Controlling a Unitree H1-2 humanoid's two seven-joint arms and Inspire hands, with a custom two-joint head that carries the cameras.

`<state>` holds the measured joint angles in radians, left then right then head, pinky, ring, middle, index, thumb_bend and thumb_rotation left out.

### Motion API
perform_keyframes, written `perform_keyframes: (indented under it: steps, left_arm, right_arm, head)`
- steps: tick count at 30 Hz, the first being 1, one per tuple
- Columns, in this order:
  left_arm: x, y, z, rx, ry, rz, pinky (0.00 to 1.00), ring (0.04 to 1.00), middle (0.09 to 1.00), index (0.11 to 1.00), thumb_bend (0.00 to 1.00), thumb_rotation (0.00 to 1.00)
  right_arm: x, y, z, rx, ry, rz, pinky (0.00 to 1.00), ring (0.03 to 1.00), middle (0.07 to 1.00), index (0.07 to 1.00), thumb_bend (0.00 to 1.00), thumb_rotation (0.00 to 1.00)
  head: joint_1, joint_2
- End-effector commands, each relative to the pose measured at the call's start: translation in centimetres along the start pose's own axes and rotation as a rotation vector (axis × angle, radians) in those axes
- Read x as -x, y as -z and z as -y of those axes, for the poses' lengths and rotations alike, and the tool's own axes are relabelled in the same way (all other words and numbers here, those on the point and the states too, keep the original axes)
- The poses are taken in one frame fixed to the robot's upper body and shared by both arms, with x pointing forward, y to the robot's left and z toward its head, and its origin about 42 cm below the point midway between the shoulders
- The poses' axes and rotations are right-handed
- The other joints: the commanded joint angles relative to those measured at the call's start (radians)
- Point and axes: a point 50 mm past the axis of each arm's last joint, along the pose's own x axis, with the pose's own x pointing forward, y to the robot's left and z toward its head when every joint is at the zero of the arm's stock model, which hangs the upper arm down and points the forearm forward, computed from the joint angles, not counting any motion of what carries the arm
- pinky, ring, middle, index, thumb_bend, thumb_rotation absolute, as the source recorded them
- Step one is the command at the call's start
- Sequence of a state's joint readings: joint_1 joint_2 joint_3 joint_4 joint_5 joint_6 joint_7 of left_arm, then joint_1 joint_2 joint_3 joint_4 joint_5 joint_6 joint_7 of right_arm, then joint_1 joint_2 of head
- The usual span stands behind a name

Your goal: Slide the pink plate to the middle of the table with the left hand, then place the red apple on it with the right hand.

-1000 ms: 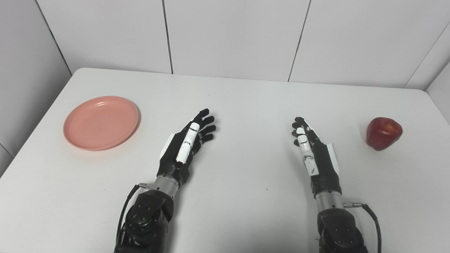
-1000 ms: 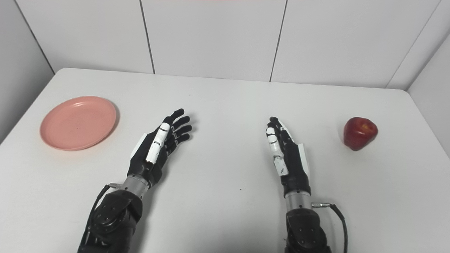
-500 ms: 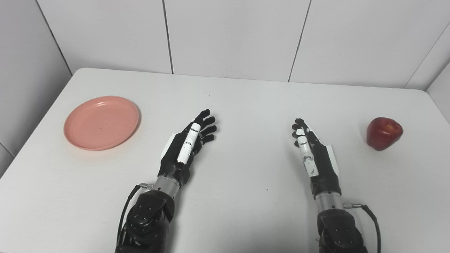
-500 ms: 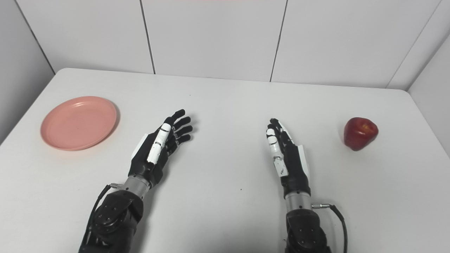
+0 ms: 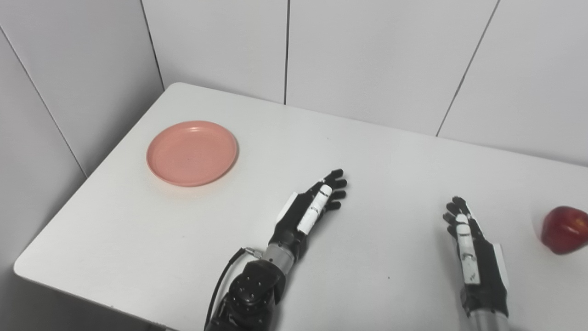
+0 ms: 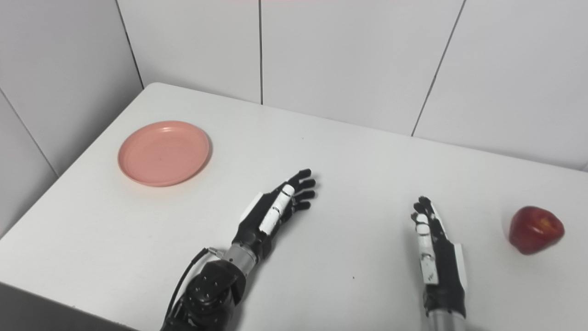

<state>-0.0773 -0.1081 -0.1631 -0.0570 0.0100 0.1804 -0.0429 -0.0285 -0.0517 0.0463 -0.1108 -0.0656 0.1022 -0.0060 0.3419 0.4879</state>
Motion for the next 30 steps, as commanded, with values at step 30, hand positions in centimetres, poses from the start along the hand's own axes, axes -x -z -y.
perform_keyframes:
  steps: [30]
  left_arm:
    - [-1.6, -5.2, -1.5, -0.023, -0.024, 0.146, 0.87, 0.867, 0.886, 0.867, 0.44, 0.98]
  right_arm:
    - [-0.7, -2.4, -0.6, -0.032, -0.019, 0.13, 0.96, 0.925, 0.926, 0.932, 0.06, 1.0]
  head:
    - [0.05, -0.014]
